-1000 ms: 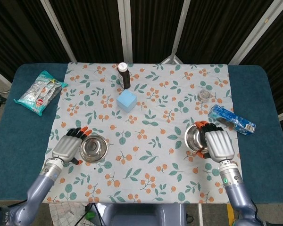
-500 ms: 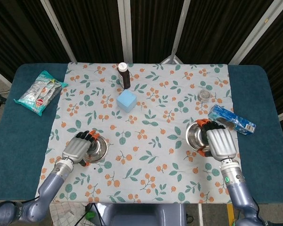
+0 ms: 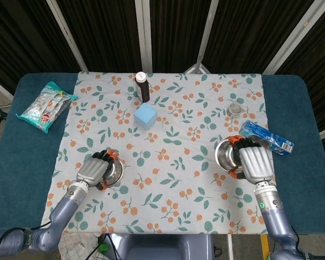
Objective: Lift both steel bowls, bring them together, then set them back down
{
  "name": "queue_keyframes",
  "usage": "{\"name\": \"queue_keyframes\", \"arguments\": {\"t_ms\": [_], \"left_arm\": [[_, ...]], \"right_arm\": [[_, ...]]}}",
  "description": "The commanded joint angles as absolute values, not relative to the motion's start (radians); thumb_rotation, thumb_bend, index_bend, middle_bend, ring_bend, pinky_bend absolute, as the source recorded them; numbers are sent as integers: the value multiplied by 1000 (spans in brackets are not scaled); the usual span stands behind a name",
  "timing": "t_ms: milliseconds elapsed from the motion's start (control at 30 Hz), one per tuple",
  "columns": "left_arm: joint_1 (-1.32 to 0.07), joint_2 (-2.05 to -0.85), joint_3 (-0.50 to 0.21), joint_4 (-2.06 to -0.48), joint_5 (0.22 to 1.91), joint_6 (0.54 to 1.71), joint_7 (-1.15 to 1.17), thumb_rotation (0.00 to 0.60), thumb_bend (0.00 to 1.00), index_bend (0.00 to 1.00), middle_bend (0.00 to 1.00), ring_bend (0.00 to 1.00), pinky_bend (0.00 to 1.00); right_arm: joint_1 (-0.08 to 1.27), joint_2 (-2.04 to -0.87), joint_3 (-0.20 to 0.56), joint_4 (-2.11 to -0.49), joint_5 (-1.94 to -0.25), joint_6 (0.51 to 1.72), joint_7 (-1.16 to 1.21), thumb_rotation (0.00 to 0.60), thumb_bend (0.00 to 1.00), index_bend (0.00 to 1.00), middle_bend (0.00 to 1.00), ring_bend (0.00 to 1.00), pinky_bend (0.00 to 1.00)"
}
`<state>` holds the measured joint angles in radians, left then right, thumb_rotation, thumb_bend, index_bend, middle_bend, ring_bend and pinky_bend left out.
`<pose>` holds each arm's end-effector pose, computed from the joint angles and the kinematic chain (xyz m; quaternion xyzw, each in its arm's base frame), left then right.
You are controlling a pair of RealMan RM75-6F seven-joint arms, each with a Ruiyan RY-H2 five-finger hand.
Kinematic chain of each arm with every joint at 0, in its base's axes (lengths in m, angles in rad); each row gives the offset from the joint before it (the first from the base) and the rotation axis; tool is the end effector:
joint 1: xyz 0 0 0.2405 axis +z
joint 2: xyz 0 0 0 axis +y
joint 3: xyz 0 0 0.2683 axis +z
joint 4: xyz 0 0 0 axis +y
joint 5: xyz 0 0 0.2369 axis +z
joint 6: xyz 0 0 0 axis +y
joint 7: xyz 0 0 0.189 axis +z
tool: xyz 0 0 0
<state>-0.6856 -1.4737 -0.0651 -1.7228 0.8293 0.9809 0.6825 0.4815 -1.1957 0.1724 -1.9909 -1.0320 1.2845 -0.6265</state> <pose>-0.1858 0.3310 -0.0726 -0.7753 -0.4141 -0.2278 0.4189 -0.1869 -0.3293 0.0736 0.6654 -0.3747 0.3369 0.5507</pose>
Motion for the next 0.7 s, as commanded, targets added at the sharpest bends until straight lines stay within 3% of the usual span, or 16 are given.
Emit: {"name": "queue_keyframes", "arguments": {"t_ms": [33,200,500,700], "left_arm": [[-694,-1488,-65,-1707,838,976,671,600,1,105,31,4,154],[-698,-1504,-60,-1692,855,962,637,600,6,137,101,72,219],[-707,-1508,-50,-1668,839,957,624,600,8,160,156,102,233],[-706,-1504,-54,-1681,873,983,605,600,14,283,232,148,273]], "right_arm": [[484,-1193,173,-1990,-1028,1284,-628,600,94,348,286,433,395],[484,-1191,176,-1983,-1021,1283,-612,600,93,348,286,432,415],[485,-1191,168,-1965,-1023,1282,-604,600,94,348,286,432,420],[488,-1196,167,-1955,-1021,1284,-602,600,93,349,286,433,419]]}}
